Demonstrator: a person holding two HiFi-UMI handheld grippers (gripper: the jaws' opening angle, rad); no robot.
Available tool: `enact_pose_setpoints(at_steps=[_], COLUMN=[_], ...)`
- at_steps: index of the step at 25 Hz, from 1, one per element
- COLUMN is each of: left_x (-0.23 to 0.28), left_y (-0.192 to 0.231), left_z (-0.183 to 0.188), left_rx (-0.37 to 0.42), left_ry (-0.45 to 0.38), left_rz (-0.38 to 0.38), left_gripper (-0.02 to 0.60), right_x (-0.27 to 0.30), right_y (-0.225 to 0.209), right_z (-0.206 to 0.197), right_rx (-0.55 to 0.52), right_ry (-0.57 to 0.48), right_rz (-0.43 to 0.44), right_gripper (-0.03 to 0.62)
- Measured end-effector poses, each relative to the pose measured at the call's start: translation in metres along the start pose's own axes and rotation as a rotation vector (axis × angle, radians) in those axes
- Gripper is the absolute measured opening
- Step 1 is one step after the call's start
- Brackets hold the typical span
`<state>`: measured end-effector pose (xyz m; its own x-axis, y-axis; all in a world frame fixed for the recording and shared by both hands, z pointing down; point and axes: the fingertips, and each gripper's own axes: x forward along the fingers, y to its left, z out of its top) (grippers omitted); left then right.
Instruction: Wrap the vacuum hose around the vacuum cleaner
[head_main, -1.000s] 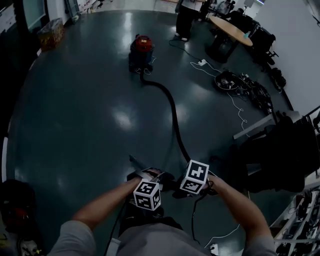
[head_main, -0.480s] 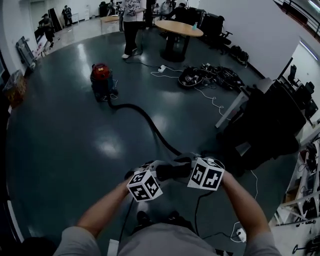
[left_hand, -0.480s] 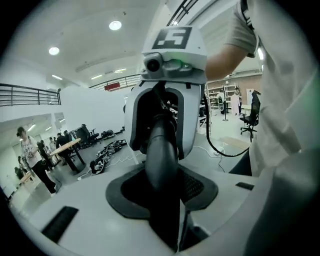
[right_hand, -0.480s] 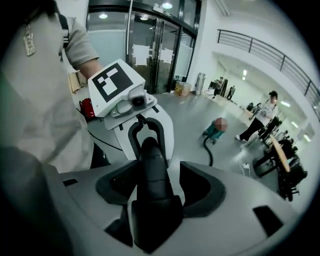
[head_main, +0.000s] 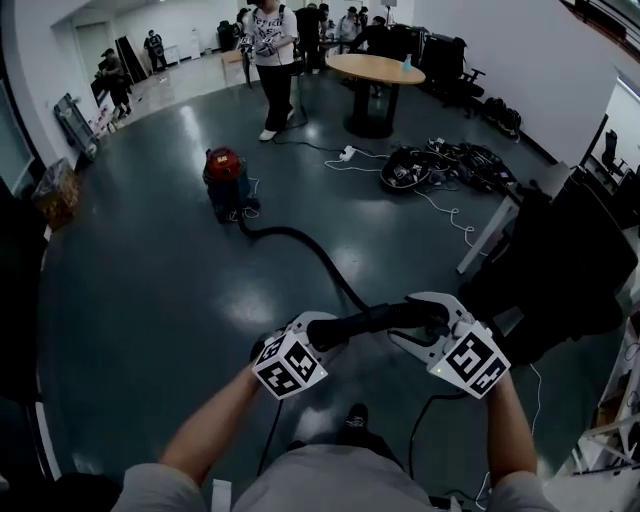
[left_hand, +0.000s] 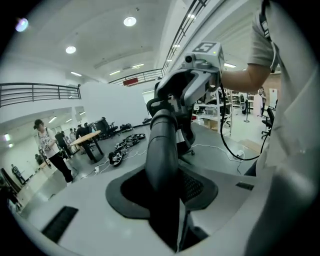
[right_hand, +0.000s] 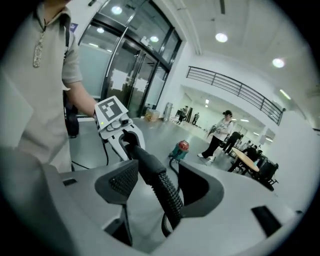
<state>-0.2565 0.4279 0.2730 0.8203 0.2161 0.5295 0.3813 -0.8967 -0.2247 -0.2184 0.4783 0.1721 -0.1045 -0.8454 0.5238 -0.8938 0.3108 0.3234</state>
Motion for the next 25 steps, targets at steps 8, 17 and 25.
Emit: enact_pose_setpoints(at_steps=[8,17,25], left_x=[0.018,0.039,0.052], left_y=[0.071,0.118,0.147], left_z=[0.056,0.107,0.135], left_rx=[-0.106,-0.217,-0.285], left_ry=[-0.066,-0.169,-0.277], left_rz=[0.158,0.230,0.215], left_gripper=[0.152,0.152,0.152], right_x=[-0.033,0.066,0.194], right_y=[-0.083,-0.050,-0.008], right_z=[-0.027,-0.058,-0.077], right_rx=[0.089,0.389,0.513], right_ry=[-0.248,-0.340,-0.229], right_rz=[-0.121,0.252,0.375], right_gripper=[0.249,0.249,0.263])
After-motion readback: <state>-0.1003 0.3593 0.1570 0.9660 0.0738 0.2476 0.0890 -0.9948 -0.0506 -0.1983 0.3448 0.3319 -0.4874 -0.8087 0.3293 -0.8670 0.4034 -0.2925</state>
